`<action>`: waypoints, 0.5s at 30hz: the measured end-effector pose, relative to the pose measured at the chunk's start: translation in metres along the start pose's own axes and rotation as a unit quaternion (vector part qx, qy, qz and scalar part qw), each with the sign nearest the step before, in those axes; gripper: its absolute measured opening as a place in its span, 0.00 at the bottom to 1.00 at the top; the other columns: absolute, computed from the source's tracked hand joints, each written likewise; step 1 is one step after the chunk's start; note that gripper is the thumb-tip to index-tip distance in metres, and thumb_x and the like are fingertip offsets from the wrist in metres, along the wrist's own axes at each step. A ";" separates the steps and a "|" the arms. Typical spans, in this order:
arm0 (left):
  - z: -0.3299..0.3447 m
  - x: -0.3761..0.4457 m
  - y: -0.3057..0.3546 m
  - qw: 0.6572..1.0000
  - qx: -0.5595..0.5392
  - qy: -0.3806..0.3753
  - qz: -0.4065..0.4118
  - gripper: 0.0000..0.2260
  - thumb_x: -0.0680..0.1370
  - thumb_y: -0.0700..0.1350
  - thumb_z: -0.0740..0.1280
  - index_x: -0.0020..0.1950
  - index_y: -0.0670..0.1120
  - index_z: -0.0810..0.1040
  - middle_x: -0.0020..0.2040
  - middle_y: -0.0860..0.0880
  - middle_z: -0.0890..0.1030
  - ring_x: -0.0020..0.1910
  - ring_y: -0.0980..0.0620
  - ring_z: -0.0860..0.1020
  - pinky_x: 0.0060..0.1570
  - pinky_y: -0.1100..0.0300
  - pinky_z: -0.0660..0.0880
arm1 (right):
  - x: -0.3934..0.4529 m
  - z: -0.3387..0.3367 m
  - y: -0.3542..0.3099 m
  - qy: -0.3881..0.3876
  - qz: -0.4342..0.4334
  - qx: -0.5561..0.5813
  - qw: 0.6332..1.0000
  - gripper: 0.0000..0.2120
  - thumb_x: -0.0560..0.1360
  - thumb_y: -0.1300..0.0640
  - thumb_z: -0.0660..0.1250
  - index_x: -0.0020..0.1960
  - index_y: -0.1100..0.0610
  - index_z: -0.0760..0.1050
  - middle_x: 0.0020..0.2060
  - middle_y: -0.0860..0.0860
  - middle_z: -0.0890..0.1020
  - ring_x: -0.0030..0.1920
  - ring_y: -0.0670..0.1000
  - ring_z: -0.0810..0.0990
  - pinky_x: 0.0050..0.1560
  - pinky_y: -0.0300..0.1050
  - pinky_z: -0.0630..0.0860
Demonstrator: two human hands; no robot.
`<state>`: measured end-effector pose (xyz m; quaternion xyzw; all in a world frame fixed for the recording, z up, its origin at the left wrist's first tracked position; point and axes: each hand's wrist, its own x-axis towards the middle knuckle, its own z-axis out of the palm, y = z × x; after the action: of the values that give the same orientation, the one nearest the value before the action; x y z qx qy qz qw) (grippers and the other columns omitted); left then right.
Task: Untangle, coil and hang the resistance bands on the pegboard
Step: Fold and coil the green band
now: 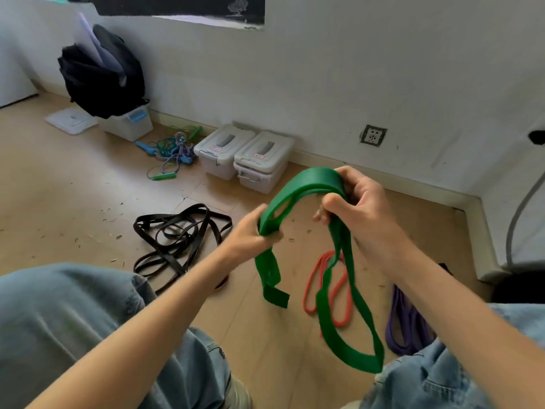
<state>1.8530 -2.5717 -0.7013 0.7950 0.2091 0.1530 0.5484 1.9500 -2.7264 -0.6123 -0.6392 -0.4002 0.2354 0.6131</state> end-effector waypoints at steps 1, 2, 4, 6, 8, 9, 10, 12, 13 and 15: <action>-0.009 0.005 0.011 0.999 -0.032 0.019 0.025 0.09 0.72 0.34 0.68 0.51 0.39 0.72 0.41 0.44 0.75 0.39 0.56 0.75 0.42 0.60 0.74 | 0.001 -0.005 0.000 -0.014 0.014 -0.015 1.000 0.07 0.70 0.65 0.68 0.45 0.55 0.74 0.29 0.47 0.79 0.32 0.48 0.79 0.40 0.43 0.78; -0.017 0.008 0.022 0.997 -0.048 0.020 0.055 0.10 0.73 0.34 0.67 0.53 0.39 0.72 0.42 0.46 0.75 0.38 0.59 0.74 0.41 0.65 0.73 | 0.002 -0.011 0.000 -0.021 0.026 -0.023 0.999 0.07 0.71 0.66 0.68 0.44 0.55 0.74 0.30 0.48 0.79 0.33 0.49 0.79 0.44 0.46 0.79; -0.024 0.013 0.034 0.995 -0.008 -0.038 0.088 0.14 0.73 0.38 0.68 0.58 0.44 0.72 0.47 0.49 0.73 0.44 0.58 0.74 0.47 0.65 0.73 | 0.004 -0.021 -0.001 -0.015 0.041 -0.006 0.999 0.07 0.72 0.66 0.66 0.42 0.55 0.73 0.30 0.49 0.78 0.33 0.50 0.79 0.47 0.49 0.80; -0.018 0.007 0.032 0.967 0.192 -0.157 0.057 0.16 0.73 0.42 0.69 0.59 0.50 0.72 0.55 0.48 0.71 0.54 0.53 0.72 0.56 0.58 0.73 | 0.006 -0.026 -0.002 0.014 0.045 -0.016 0.999 0.09 0.72 0.68 0.65 0.41 0.55 0.74 0.28 0.48 0.79 0.32 0.50 0.79 0.45 0.49 0.80; -0.009 0.002 0.021 0.929 0.305 -0.209 0.030 0.18 0.72 0.42 0.71 0.61 0.46 0.74 0.58 0.45 0.71 0.57 0.48 0.71 0.59 0.55 0.70 | 0.007 -0.025 0.001 0.051 0.043 -0.067 0.996 0.11 0.69 0.70 0.66 0.39 0.54 0.74 0.26 0.48 0.79 0.31 0.50 0.80 0.42 0.49 0.79; -0.009 0.003 0.017 0.940 0.287 -0.184 0.031 0.19 0.71 0.41 0.71 0.61 0.42 0.75 0.58 0.45 0.72 0.57 0.48 0.72 0.59 0.55 0.70 | 0.007 -0.024 0.003 0.061 0.045 -0.075 0.994 0.10 0.69 0.70 0.66 0.39 0.55 0.74 0.25 0.48 0.79 0.30 0.49 0.79 0.42 0.50 0.79; -0.013 0.004 0.018 0.961 0.238 -0.141 0.030 0.17 0.71 0.39 0.71 0.59 0.40 0.76 0.56 0.44 0.75 0.56 0.47 0.74 0.59 0.54 0.70 | 0.006 -0.023 0.006 0.066 0.052 -0.065 0.994 0.09 0.70 0.70 0.65 0.40 0.56 0.74 0.24 0.48 0.78 0.29 0.48 0.79 0.43 0.51 0.79; -0.022 0.005 0.017 0.979 0.172 -0.107 0.024 0.15 0.71 0.37 0.71 0.56 0.39 0.74 0.52 0.44 0.78 0.54 0.46 0.76 0.57 0.49 0.73 | 0.003 -0.020 0.009 0.057 0.068 -0.032 0.996 0.08 0.71 0.70 0.64 0.41 0.58 0.74 0.24 0.48 0.77 0.29 0.48 0.79 0.45 0.49 0.80; -0.024 0.004 0.015 0.974 0.174 -0.144 0.012 0.15 0.71 0.38 0.71 0.56 0.41 0.73 0.51 0.45 0.78 0.53 0.47 0.77 0.56 0.50 0.74 | 0.002 -0.017 0.009 0.045 0.073 -0.023 0.996 0.07 0.72 0.70 0.64 0.42 0.59 0.74 0.24 0.49 0.77 0.29 0.49 0.79 0.45 0.48 0.81; -0.017 -0.004 0.012 0.961 0.158 -0.226 -0.005 0.11 0.72 0.37 0.70 0.49 0.47 0.72 0.44 0.50 0.77 0.46 0.50 0.76 0.50 0.58 0.75 | 0.001 -0.010 0.010 0.031 0.081 -0.016 0.996 0.06 0.72 0.71 0.64 0.43 0.61 0.73 0.25 0.51 0.77 0.31 0.52 0.80 0.44 0.46 0.81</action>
<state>1.8439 -2.5639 -0.6839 0.8846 0.1050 -0.0680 0.4493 1.9612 -2.7307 -0.6208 -0.6865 -0.3316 0.2582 0.5934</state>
